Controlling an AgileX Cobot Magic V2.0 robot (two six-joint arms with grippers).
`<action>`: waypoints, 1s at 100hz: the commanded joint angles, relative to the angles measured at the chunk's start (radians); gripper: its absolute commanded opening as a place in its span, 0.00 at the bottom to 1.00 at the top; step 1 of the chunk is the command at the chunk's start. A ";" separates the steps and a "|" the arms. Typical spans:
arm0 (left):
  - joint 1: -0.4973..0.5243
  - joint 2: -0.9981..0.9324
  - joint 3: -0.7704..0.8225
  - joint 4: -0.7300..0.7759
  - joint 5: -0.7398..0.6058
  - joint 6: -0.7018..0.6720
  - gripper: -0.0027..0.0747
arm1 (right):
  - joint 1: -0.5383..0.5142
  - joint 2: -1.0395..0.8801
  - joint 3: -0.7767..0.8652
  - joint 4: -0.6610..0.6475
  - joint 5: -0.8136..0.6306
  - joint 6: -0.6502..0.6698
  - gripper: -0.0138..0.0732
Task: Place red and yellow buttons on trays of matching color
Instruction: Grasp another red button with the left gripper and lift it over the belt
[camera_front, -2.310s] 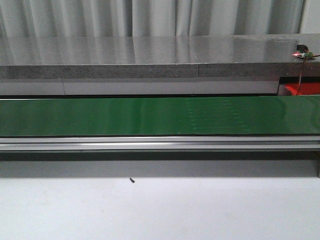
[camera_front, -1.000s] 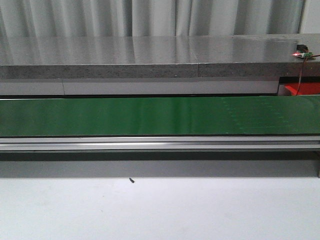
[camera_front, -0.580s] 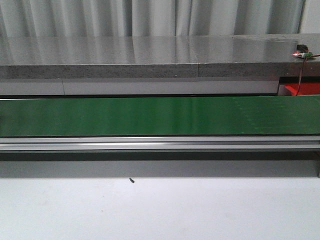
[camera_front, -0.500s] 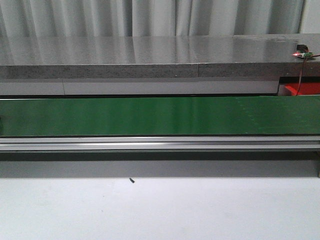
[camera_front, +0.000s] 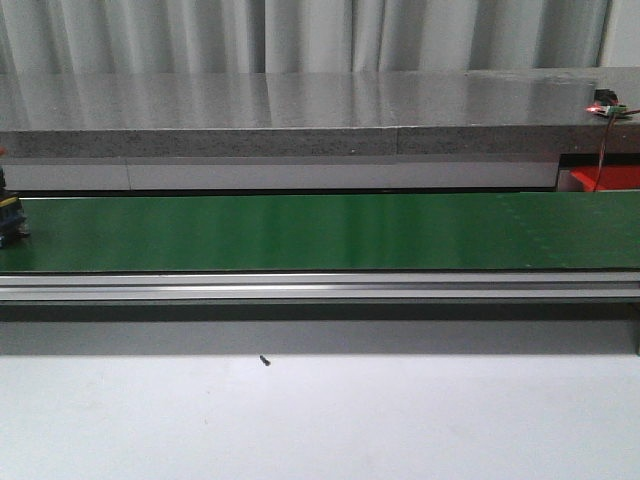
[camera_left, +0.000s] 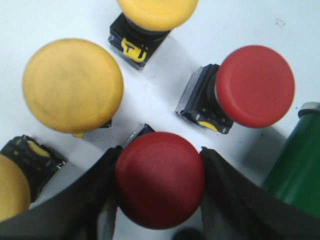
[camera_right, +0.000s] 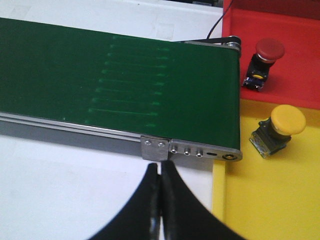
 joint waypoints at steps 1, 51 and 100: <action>0.003 -0.091 -0.028 -0.001 -0.021 0.001 0.32 | 0.000 -0.004 -0.026 0.011 -0.056 -0.008 0.02; 0.003 -0.350 -0.005 0.024 0.079 0.003 0.32 | 0.000 -0.004 -0.026 0.011 -0.056 -0.008 0.02; -0.132 -0.465 0.152 0.021 0.023 0.028 0.32 | 0.000 -0.004 -0.026 0.011 -0.056 -0.008 0.02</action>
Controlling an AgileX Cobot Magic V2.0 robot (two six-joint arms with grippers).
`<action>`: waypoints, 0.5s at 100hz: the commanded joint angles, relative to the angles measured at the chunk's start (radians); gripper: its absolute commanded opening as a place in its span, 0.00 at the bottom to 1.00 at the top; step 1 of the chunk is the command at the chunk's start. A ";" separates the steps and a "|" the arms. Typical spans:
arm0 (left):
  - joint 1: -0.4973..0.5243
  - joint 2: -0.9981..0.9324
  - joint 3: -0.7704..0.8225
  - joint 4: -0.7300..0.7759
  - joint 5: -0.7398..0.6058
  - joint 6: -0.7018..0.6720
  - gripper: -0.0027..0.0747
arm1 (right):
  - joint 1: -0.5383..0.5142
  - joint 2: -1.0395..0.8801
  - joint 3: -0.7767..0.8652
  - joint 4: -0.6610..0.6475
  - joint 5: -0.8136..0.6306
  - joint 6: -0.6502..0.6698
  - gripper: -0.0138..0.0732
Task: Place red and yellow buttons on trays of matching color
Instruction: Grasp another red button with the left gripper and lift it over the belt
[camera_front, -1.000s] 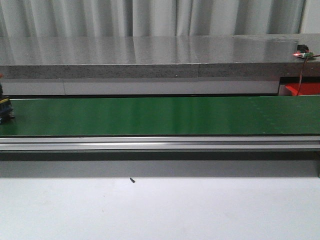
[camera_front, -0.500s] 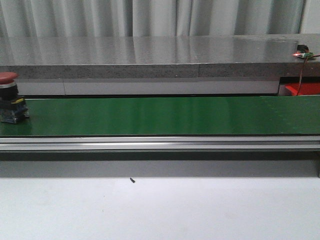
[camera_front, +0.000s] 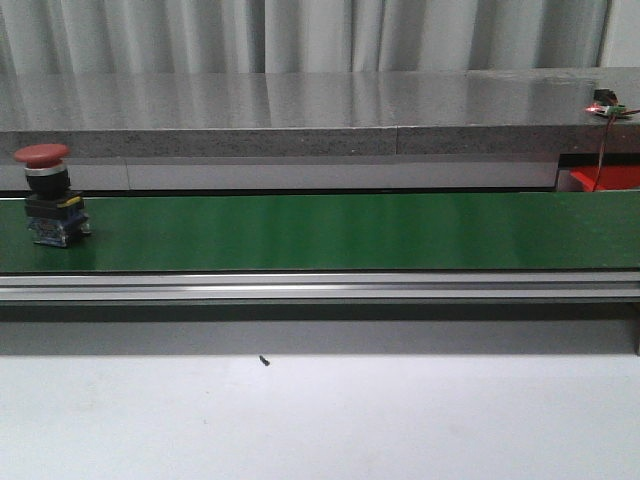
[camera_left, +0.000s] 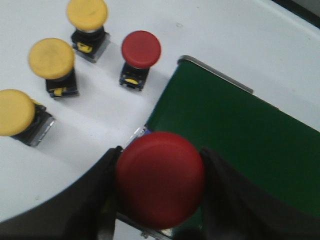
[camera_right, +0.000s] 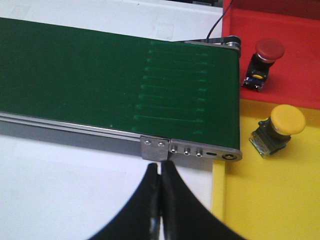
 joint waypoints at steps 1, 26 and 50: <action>-0.037 -0.038 -0.022 -0.016 -0.075 0.002 0.32 | 0.000 -0.004 -0.026 0.011 -0.056 -0.008 0.02; -0.067 0.013 -0.022 -0.018 -0.098 0.002 0.32 | 0.000 -0.004 -0.026 0.011 -0.056 -0.008 0.02; -0.067 0.062 -0.022 -0.032 -0.087 0.002 0.33 | 0.000 -0.004 -0.026 0.011 -0.056 -0.008 0.02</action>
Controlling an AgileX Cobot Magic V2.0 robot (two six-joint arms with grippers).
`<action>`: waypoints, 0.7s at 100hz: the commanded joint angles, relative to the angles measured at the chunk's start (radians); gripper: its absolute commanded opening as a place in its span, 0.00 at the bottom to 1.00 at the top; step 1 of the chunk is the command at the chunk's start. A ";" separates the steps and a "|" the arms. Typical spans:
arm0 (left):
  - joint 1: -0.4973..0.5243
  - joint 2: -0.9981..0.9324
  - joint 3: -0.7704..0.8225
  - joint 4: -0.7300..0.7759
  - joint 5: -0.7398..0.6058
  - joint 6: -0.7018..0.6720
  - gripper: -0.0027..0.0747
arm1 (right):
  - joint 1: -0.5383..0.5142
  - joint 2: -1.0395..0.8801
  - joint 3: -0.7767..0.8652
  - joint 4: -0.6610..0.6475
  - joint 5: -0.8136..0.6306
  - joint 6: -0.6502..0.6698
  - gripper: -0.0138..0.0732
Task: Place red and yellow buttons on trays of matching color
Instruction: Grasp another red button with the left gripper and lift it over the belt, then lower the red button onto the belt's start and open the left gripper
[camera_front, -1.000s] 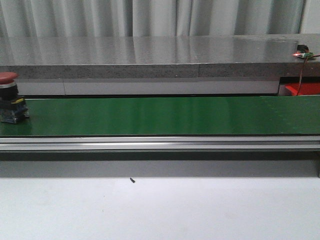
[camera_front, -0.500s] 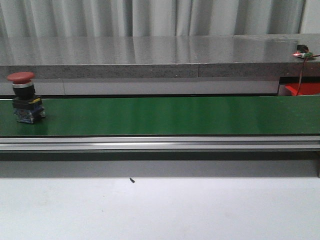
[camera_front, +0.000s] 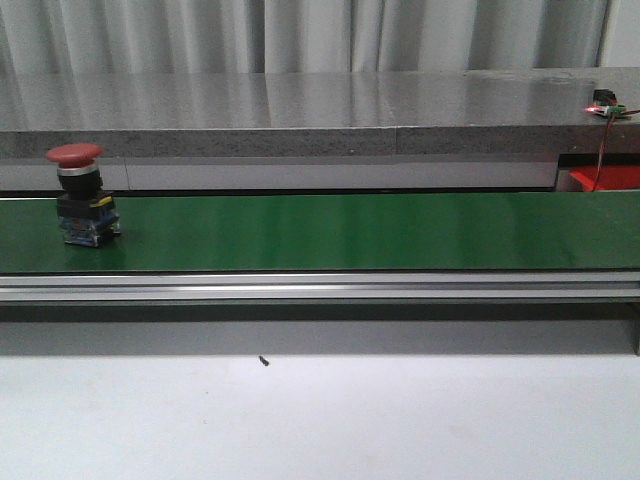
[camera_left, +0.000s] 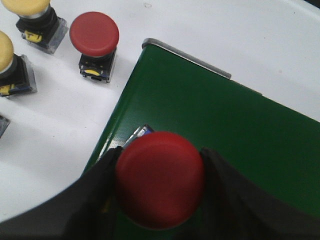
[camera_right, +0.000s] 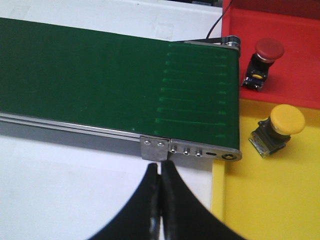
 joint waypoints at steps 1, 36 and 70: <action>-0.007 -0.017 -0.027 -0.022 -0.043 0.001 0.34 | 0.000 -0.004 -0.026 0.011 -0.056 -0.008 0.02; -0.007 -0.010 -0.027 -0.039 -0.029 0.001 0.83 | 0.000 -0.004 -0.026 0.011 -0.056 -0.008 0.02; -0.073 -0.114 -0.027 -0.044 0.006 0.058 0.72 | 0.000 -0.004 -0.026 0.011 -0.056 -0.008 0.02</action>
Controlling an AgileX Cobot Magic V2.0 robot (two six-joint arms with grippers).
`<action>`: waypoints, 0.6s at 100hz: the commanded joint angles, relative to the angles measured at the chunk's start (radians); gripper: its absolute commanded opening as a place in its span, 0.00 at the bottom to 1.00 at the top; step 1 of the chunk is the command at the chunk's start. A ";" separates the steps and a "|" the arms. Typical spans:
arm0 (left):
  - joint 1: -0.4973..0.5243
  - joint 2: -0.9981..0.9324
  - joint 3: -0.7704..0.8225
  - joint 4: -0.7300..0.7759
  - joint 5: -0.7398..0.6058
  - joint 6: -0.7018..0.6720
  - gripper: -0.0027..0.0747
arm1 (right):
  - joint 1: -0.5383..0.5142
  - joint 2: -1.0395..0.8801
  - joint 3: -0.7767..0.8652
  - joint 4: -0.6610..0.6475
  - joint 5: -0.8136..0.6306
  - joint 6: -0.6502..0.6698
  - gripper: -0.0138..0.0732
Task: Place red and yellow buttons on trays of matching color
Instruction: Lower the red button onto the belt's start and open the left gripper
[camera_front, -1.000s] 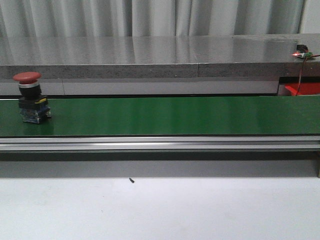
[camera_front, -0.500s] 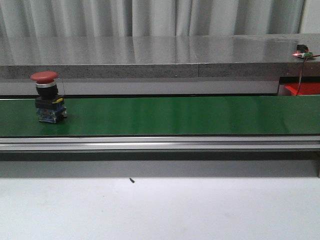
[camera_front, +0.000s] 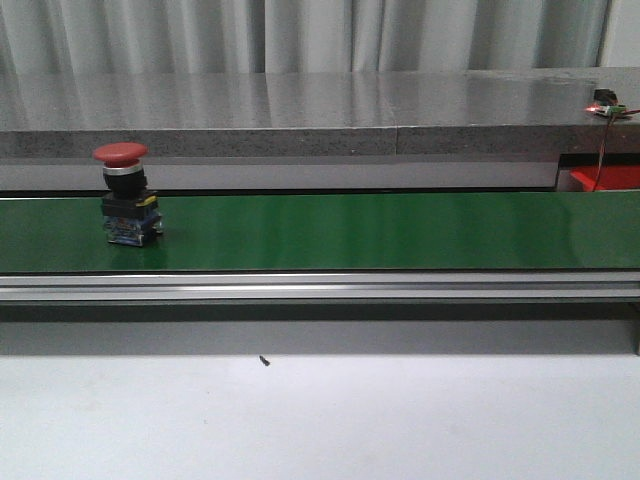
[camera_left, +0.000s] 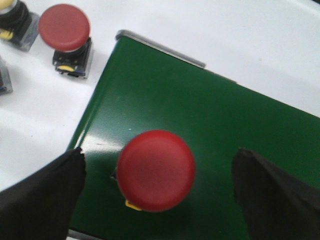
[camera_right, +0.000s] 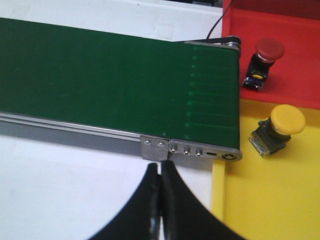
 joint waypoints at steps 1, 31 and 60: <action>-0.020 -0.080 -0.027 -0.022 -0.015 0.018 0.71 | 0.000 -0.004 -0.026 0.011 -0.056 -0.008 0.02; -0.090 -0.216 -0.009 -0.022 0.076 0.097 0.19 | 0.000 -0.004 -0.026 0.011 -0.056 -0.008 0.02; -0.192 -0.362 0.111 -0.022 0.075 0.117 0.01 | 0.000 -0.004 -0.026 0.011 -0.056 -0.008 0.02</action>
